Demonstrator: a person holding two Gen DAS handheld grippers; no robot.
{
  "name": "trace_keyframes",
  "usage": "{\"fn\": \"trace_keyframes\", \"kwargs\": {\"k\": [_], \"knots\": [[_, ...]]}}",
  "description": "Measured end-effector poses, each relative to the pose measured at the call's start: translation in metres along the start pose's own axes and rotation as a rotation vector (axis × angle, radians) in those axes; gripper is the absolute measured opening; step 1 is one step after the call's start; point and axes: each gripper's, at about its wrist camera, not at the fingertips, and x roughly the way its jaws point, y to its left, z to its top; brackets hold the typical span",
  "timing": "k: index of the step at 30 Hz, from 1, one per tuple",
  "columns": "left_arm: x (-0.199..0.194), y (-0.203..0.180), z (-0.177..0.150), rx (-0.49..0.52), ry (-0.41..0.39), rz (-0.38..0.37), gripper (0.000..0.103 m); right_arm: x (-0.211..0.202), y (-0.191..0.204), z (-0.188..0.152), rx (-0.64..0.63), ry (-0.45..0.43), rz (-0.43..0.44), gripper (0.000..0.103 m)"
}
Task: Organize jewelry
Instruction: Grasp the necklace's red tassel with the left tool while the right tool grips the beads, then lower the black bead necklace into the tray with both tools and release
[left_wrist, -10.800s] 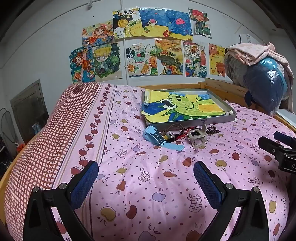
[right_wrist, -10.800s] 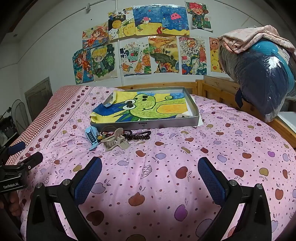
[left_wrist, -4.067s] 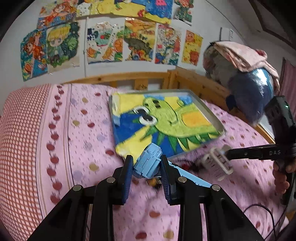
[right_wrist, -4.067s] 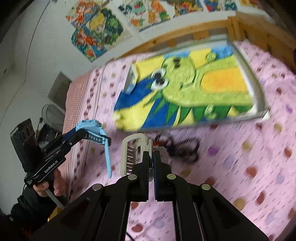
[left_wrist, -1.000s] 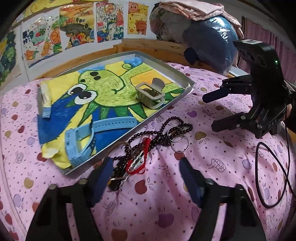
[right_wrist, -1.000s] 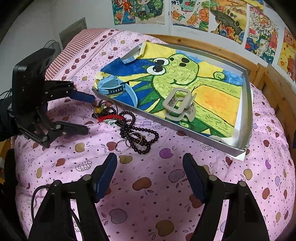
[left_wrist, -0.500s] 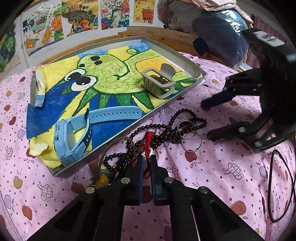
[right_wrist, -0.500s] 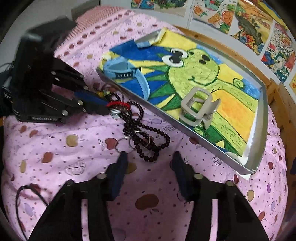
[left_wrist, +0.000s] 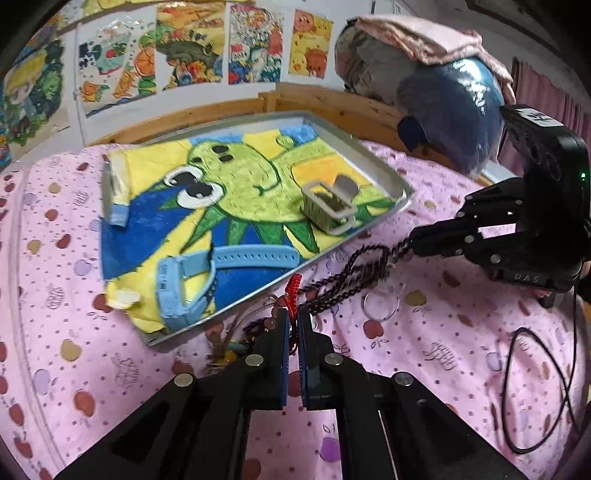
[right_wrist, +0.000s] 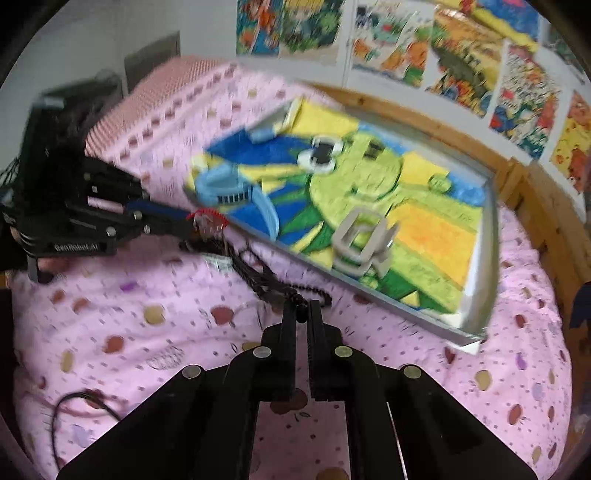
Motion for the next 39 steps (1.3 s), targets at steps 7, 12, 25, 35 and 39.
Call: {"fn": "trace_keyframes", "kwargs": {"k": [7, 12, 25, 35, 39], "knots": [[-0.031, 0.002, 0.004, -0.019, -0.053, 0.002, 0.004, -0.038, 0.002, 0.016, 0.002, -0.106, 0.006, 0.005], [-0.047, 0.002, 0.008, -0.028, -0.083, -0.007, 0.004, -0.053, 0.003, 0.024, 0.009, -0.161, -0.001, 0.005], [-0.079, 0.009, 0.04, -0.051, -0.184, -0.026, 0.004, -0.08, -0.014, 0.048, 0.063, -0.271, -0.038, 0.005], [-0.053, 0.03, 0.079, -0.121, -0.2, -0.042, 0.004, -0.086, -0.05, 0.085, 0.153, -0.321, -0.17, 0.005], [-0.027, 0.034, 0.096, -0.148, -0.185, -0.046, 0.004, -0.076, -0.075, 0.094, 0.205, -0.312, -0.234, 0.005]]}}
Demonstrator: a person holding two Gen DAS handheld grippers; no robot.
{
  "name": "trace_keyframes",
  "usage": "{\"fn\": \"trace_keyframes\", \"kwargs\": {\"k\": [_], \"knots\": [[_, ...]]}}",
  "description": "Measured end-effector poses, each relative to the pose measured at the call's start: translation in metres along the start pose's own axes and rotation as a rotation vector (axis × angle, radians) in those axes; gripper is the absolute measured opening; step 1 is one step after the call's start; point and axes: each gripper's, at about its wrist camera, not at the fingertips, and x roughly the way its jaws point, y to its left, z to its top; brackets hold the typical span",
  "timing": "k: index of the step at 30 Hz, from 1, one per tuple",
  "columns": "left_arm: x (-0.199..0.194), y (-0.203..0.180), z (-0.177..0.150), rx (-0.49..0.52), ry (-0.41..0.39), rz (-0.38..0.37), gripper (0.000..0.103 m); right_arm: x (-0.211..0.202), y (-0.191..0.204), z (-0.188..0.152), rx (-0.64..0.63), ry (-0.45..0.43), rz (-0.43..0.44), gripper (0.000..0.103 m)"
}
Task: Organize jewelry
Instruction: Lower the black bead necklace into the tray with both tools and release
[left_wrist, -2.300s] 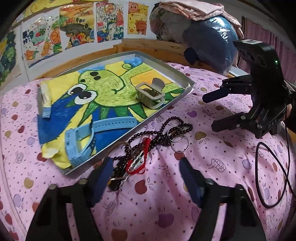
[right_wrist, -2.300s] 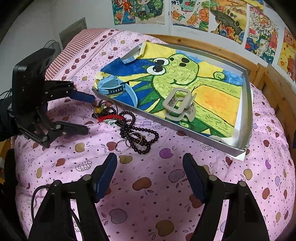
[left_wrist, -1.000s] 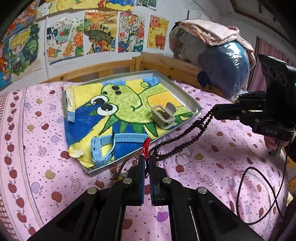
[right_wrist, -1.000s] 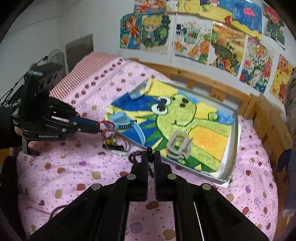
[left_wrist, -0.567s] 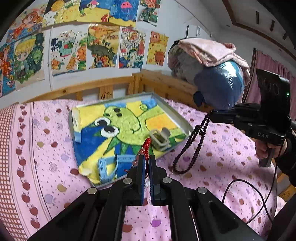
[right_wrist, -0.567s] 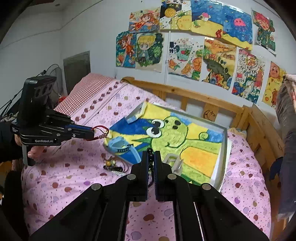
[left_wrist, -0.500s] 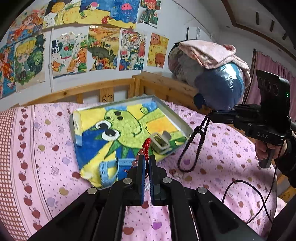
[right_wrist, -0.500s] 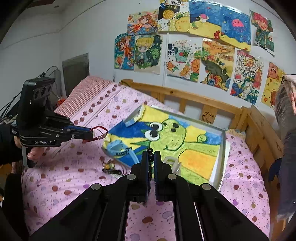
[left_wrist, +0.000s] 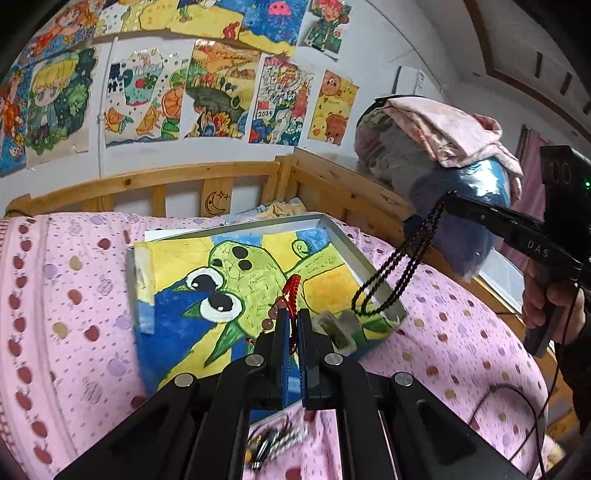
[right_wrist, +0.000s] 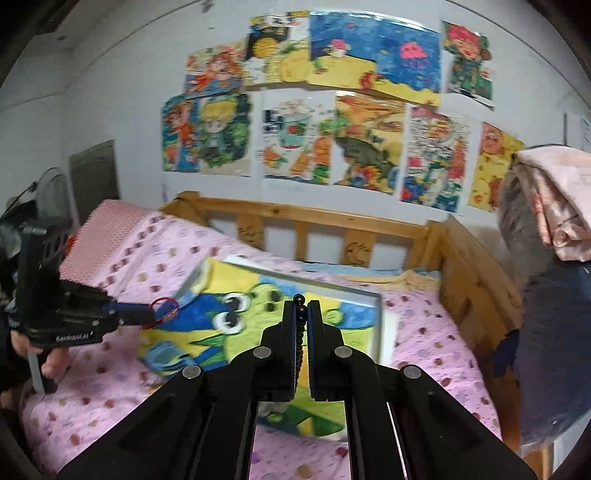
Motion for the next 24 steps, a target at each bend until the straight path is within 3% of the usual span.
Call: {"fn": "trace_keyframes", "kwargs": {"k": [7, 24], "knots": [[0.05, -0.006, 0.0, -0.022, 0.046, 0.011, 0.004, 0.039, -0.025, -0.012, 0.077, 0.075, -0.047, 0.005], [0.113, 0.0, -0.022, -0.091, 0.197, 0.061, 0.005, 0.082, -0.018, -0.063, 0.123, 0.265, -0.007, 0.005]]}}
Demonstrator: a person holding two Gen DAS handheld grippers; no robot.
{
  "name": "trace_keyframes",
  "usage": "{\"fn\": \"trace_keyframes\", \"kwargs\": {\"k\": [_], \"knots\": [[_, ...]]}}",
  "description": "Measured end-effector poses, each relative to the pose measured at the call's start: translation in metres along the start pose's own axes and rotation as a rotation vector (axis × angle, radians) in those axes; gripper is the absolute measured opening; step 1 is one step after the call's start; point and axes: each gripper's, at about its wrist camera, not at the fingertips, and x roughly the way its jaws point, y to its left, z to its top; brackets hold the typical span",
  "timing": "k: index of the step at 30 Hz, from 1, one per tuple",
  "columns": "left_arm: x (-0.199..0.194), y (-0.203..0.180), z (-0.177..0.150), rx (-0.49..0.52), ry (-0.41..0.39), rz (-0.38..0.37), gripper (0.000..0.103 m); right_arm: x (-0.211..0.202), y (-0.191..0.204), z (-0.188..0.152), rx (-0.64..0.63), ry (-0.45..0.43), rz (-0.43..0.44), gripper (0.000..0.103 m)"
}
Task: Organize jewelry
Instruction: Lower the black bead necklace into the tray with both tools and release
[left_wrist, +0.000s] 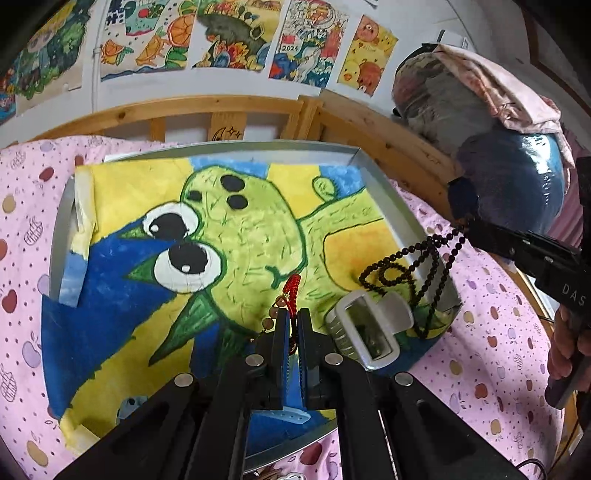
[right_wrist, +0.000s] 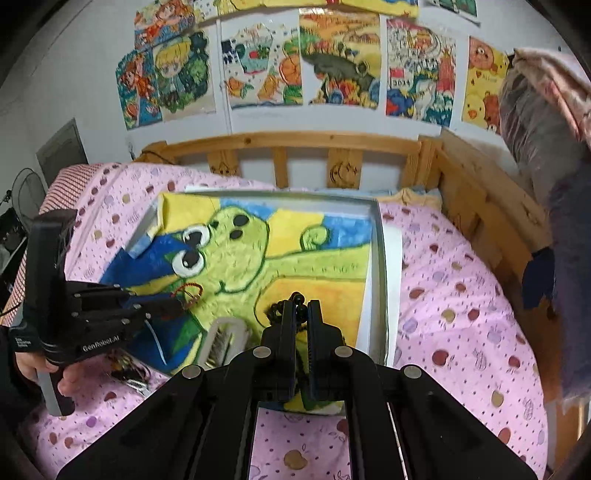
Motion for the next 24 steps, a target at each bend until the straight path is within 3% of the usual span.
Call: {"fn": "trace_keyframes", "kwargs": {"k": [6, 11, 15, 18, 21, 24], "knots": [[0.007, 0.001, -0.004, -0.001, 0.038, 0.034, 0.005, 0.006, -0.005, -0.007, 0.018, 0.034, 0.007, 0.005], [0.007, 0.007, -0.005, -0.053, 0.066, 0.018, 0.005, 0.012, -0.006, -0.011, 0.029, 0.062, 0.007, 0.01], [0.003, 0.01, -0.006, -0.062, 0.065, 0.023, 0.005, 0.011, -0.009, -0.016, 0.051, 0.061, 0.016, 0.034], [-0.001, 0.01, -0.007, -0.06, 0.056, 0.027, 0.007, 0.008, -0.01, -0.02, 0.057, 0.056, 0.018, 0.036], [-0.008, 0.008, -0.009, -0.053, 0.044, 0.028, 0.019, 0.003, -0.011, -0.023, 0.067, 0.038, 0.014, 0.053], [-0.016, 0.006, -0.011, -0.045, 0.019, 0.03, 0.038, -0.003, -0.01, -0.027, 0.066, 0.017, 0.007, 0.055]]}}
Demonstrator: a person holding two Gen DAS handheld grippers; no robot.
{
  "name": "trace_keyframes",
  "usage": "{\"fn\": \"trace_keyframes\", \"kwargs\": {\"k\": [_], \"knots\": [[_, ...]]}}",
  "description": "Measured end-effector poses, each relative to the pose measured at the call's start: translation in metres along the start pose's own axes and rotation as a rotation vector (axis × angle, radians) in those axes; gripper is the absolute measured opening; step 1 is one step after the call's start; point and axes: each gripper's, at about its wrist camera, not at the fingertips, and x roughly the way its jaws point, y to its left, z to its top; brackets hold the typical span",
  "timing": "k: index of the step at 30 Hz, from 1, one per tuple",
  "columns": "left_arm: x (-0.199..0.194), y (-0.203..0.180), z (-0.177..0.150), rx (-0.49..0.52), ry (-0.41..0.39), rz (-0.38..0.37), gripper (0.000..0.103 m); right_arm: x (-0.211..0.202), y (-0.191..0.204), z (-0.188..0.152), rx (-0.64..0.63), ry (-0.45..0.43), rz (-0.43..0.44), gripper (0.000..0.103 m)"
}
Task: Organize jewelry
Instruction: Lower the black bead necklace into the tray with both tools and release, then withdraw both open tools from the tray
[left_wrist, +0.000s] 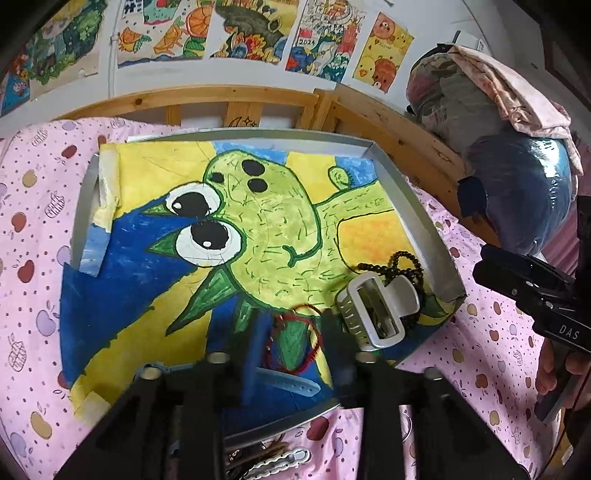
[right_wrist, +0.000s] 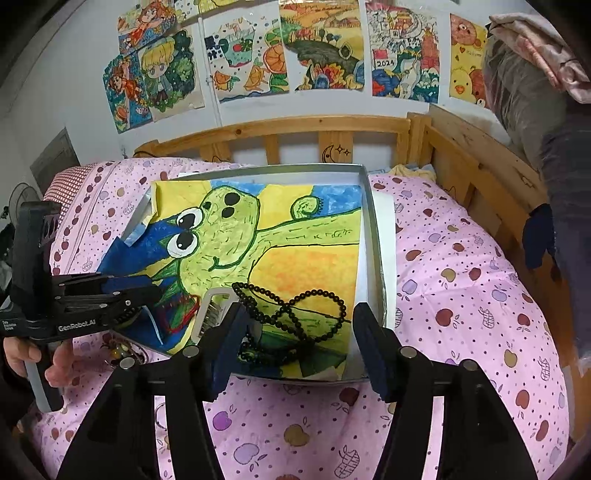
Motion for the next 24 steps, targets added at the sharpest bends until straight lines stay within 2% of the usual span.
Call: {"fn": "trace_keyframes", "kwargs": {"k": [1, 2, 4, 9, 13, 17, 21, 24], "knots": [[-0.002, 0.0, 0.0, -0.001, -0.008, 0.002, 0.046, -0.002, 0.0, -0.001, 0.003, -0.004, -0.004, 0.055], [-0.005, 0.0, 0.0, -0.004, -0.015, 0.005, 0.062, -0.003, -0.002, -0.002, 0.01, -0.008, -0.005, 0.055], [-0.015, 0.0, 0.0, -0.014, -0.065, 0.015, 0.078, -0.008, -0.003, -0.004, 0.025, -0.02, -0.006, 0.058], [-0.033, -0.002, -0.001, -0.006, -0.133, 0.015, 0.085, -0.021, 0.0, -0.01, 0.008, -0.068, -0.013, 0.071], [-0.05, 0.0, -0.008, -0.034, -0.193, 0.044, 0.101, -0.03, 0.001, -0.015, 0.031, -0.092, 0.0, 0.085], [-0.067, 0.004, -0.016, -0.022, -0.253, 0.099, 0.103, -0.042, 0.008, -0.023, 0.011, -0.112, 0.029, 0.093], [-0.086, 0.009, -0.026, 0.012, -0.278, 0.159, 0.103, -0.057, 0.016, -0.03, 0.002, -0.146, 0.058, 0.1], [-0.101, 0.015, -0.036, 0.024, -0.299, 0.18, 0.103, -0.069, 0.024, -0.036, -0.006, -0.167, 0.092, 0.101]]}}
